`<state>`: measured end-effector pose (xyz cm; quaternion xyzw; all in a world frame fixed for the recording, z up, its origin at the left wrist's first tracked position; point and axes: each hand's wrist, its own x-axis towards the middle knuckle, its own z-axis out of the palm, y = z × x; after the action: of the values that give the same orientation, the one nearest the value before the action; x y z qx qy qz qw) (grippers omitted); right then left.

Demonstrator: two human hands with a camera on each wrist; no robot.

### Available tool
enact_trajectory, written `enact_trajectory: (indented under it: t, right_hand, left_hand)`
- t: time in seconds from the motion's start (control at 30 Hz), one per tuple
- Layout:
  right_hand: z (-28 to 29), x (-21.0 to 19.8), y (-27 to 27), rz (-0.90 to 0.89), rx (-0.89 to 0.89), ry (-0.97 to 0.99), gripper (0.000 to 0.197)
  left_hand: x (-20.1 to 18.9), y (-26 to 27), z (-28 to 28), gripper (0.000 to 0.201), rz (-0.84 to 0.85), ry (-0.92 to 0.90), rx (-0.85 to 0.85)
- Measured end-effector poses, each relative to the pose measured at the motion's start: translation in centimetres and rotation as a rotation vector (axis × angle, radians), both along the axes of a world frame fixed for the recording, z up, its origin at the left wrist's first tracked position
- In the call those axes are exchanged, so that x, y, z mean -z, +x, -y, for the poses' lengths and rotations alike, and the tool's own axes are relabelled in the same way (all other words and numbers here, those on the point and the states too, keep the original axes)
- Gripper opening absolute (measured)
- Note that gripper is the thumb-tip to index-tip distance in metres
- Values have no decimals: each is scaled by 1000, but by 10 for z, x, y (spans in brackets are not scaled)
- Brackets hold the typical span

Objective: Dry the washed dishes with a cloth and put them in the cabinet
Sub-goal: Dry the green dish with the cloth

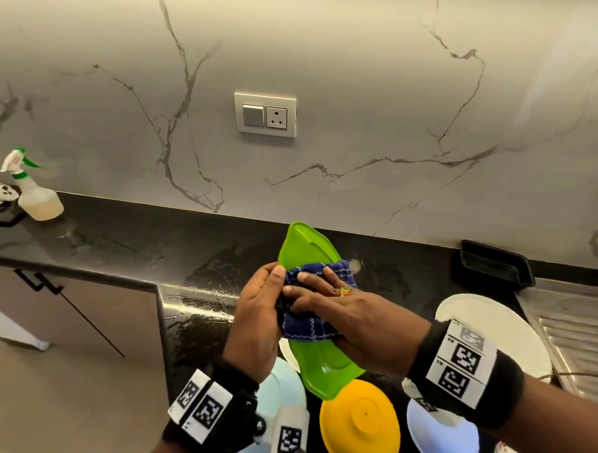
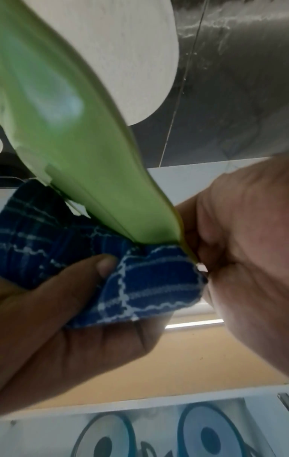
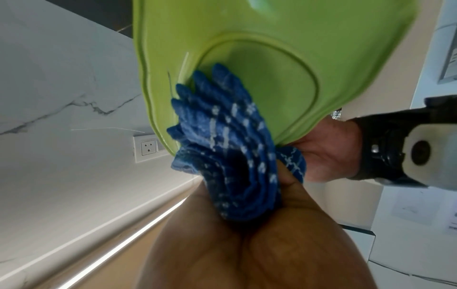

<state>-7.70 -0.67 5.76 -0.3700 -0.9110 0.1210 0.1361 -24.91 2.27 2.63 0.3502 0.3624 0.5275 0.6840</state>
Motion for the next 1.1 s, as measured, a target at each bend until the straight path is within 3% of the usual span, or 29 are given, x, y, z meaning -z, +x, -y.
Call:
enact_trajectory:
  t: [0.1, 0.33, 0.43, 0.57, 0.73, 0.83, 1.0, 1.1]
  right_hand:
    - [2, 4, 6, 6, -1, -28, 63]
    - [13, 8, 17, 138, -88, -86, 67]
    - [-10, -3, 14, 53, -18, -66, 71]
    - [-27, -17, 1, -4, 5, -30, 64]
    - [-29, -17, -10, -72, 7, -12, 57]
    - [-27, -23, -13, -145, 52, -29, 52]
    - [-34, -29, -15, -124, 60, -82, 56]
    - [-36, -35, -20, -157, 37, -76, 54]
  left_hand:
    - [4, 2, 0, 36, -20, -44, 52]
    - [6, 2, -9, 32, -41, -26, -22]
    - [7, 5, -8, 31, -59, 47, -5]
    - [4, -1, -14, 32, -16, 109, -105]
    - [3, -9, -5, 53, -43, 203, -114]
    - [9, -21, -1, 52, 1, 269, 3]
    - [13, -41, -3, 83, -34, 274, 127]
    - [9, -46, -3, 75, -35, 281, 122]
